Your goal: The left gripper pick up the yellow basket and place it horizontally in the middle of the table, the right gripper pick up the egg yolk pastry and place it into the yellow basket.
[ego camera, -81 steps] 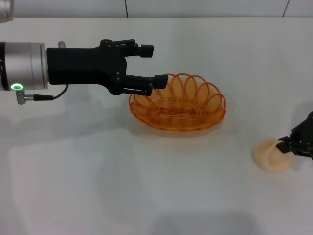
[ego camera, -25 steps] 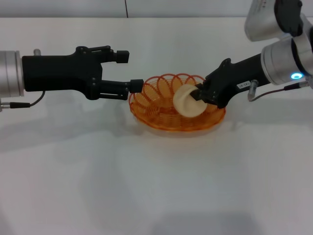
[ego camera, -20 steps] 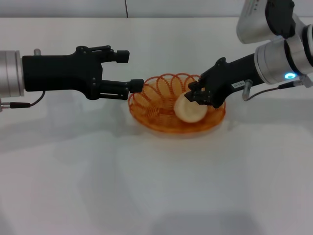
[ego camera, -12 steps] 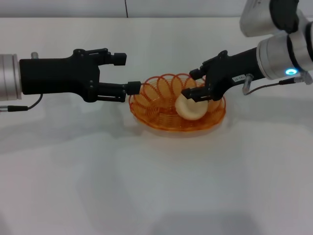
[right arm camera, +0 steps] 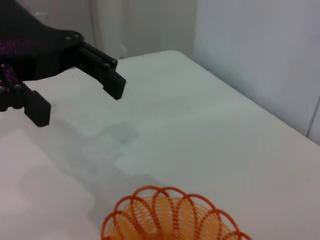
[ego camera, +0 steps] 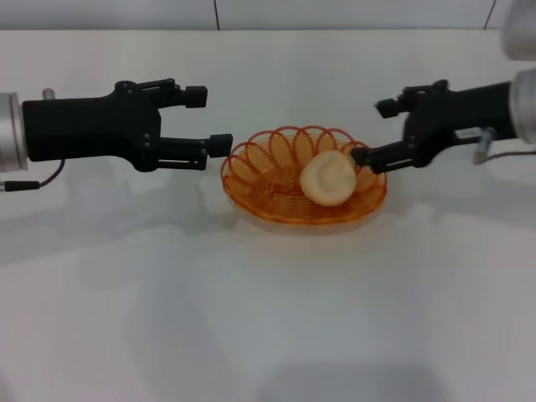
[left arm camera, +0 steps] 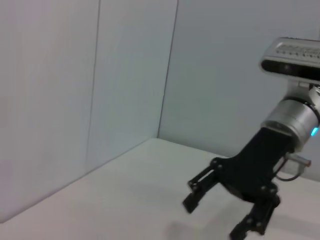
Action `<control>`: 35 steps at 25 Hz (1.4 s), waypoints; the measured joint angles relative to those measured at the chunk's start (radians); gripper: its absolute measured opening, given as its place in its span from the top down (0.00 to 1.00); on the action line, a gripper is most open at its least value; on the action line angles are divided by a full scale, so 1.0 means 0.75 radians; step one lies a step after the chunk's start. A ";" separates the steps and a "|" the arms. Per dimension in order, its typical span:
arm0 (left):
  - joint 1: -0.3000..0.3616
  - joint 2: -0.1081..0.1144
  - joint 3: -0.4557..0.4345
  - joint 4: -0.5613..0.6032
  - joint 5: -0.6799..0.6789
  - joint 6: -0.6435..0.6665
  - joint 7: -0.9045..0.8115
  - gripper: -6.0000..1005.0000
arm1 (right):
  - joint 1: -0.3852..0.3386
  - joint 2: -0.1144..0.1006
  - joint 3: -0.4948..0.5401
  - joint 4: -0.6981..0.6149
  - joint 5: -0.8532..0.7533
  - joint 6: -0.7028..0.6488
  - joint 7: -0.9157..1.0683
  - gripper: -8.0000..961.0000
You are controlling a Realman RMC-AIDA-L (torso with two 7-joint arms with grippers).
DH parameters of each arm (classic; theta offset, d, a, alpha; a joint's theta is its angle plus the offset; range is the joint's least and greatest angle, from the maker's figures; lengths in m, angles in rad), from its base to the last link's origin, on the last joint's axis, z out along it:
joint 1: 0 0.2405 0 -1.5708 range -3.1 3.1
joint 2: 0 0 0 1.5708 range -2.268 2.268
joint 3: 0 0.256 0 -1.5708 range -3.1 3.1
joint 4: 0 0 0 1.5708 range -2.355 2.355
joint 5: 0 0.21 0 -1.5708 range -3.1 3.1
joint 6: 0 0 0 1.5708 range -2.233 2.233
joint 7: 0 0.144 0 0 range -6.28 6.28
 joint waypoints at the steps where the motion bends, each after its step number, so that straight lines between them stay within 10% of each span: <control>1: 0.003 -0.001 -0.005 0.000 -0.001 0.001 0.001 0.12 | -0.024 0.000 0.031 -0.004 0.033 -0.029 -0.026 0.18; 14: 0.016 0.026 -0.010 -0.029 0.020 0.001 0.004 0.12 | -0.188 -0.002 0.433 0.059 0.220 -0.494 -0.319 0.13; 23: 0.028 0.068 -0.006 -0.049 0.060 0.015 0.006 0.12 | -0.194 -0.003 0.437 0.090 0.207 -0.549 -0.376 0.13; 35: -0.041 0.050 0.002 -0.051 0.157 0.131 0.022 0.12 | -0.178 -0.005 0.416 0.079 0.161 -0.556 -0.378 0.13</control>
